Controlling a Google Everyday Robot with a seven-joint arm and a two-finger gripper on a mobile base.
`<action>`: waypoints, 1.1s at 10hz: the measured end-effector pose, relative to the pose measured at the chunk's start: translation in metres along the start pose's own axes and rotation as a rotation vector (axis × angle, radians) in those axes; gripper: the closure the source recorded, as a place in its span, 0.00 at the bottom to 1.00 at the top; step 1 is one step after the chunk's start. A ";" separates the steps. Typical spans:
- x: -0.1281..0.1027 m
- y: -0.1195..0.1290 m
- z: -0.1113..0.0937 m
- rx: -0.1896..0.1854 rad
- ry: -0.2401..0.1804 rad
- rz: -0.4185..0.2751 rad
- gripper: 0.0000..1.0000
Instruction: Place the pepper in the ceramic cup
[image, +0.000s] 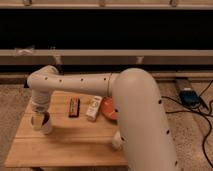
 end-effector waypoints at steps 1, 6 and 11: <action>0.000 0.001 0.001 0.000 -0.002 0.000 0.20; -0.003 0.003 -0.008 -0.031 0.003 0.005 0.20; -0.007 0.009 -0.048 -0.090 0.025 0.009 0.20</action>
